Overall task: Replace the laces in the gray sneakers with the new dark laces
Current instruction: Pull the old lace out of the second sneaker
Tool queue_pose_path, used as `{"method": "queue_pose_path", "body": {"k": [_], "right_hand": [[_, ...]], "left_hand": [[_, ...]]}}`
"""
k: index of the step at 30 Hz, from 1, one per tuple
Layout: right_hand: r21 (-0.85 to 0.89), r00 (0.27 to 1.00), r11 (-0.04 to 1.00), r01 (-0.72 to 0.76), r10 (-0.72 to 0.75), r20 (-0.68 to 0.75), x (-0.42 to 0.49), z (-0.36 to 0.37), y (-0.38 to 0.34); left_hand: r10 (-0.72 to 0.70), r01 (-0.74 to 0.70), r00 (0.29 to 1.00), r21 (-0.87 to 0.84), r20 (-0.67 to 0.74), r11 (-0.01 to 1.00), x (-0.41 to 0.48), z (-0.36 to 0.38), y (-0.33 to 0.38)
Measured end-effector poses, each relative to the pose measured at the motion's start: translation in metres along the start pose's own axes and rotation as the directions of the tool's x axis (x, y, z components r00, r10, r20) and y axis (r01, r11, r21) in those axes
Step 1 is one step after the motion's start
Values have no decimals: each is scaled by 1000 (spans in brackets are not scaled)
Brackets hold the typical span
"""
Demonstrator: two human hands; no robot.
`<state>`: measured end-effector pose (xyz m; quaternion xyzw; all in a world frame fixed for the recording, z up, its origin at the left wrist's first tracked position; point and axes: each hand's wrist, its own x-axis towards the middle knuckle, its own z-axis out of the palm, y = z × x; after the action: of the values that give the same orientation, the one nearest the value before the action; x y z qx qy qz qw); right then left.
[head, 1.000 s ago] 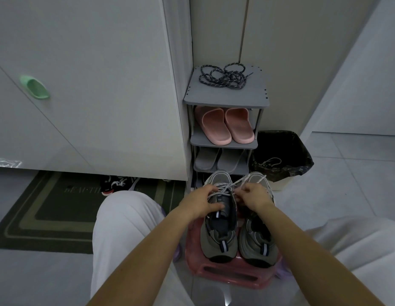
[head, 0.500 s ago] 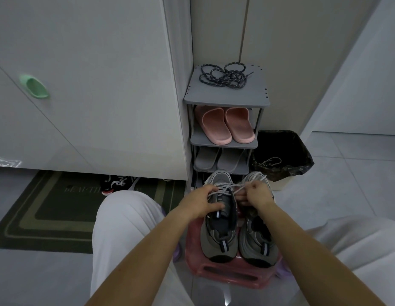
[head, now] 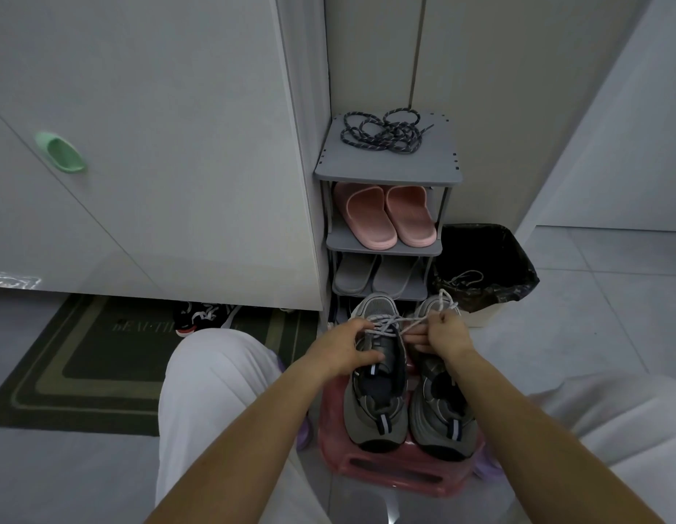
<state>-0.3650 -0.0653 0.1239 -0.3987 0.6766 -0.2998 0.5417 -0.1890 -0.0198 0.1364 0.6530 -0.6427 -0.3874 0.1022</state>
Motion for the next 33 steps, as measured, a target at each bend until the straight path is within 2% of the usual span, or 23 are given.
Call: {"method": "queue_pose_path", "body": {"k": [2, 6, 10, 11, 14, 16, 18, 20, 22, 24, 32, 33], "right_hand": [[2, 1000, 1000, 18, -18, 24, -1, -1, -1], [-168, 985, 982, 90, -62, 162, -5, -4, 0], [-303, 982, 942, 145, -99, 162, -3, -2, 4], [-295, 986, 947, 131, -93, 141, -2, -1, 5], [-68, 997, 997, 45, -41, 65, 0, -1, 5], [-10, 998, 999, 41, -40, 46, 0, -1, 4], [-65, 994, 996, 68, -62, 92, -3, -2, 2], [-194, 985, 974, 119, -92, 142, -7, -2, 1], [-328, 981, 930, 167, -124, 150, -9, -3, 1], [-364, 981, 915, 177, -136, 137, -9, -3, 1], [-18, 998, 998, 55, -54, 25, -3, 0, -3], [-15, 998, 999, 48, -48, 31, -3, -1, -5]], "left_hand": [[-7, 7, 1000, 4, -1, 1000, 0, 0, 0], [-10, 10, 1000, -8, -2, 1000, -1, 0, 0], [-9, 9, 1000, -31, -8, 999, -2, 0, 1], [-11, 10, 1000, -38, -8, 999, -3, 0, 1], [-16, 16, 1000, -57, -9, 998, -3, 1, 1], [-18, 18, 1000, -66, -12, 998, -4, 1, 1], [-29, 28, 1000, -78, -11, 997, -4, 2, 1], [-38, 37, 999, -81, -10, 996, -4, 2, 1], [-41, 40, 999, -71, -11, 997, -4, 2, 1], [-45, 44, 999, -71, -9, 997, -4, 2, 1], [-54, 52, 998, -74, -18, 996, -1, 4, -2], [-55, 53, 998, -75, -19, 996, -1, 4, -2]]}}
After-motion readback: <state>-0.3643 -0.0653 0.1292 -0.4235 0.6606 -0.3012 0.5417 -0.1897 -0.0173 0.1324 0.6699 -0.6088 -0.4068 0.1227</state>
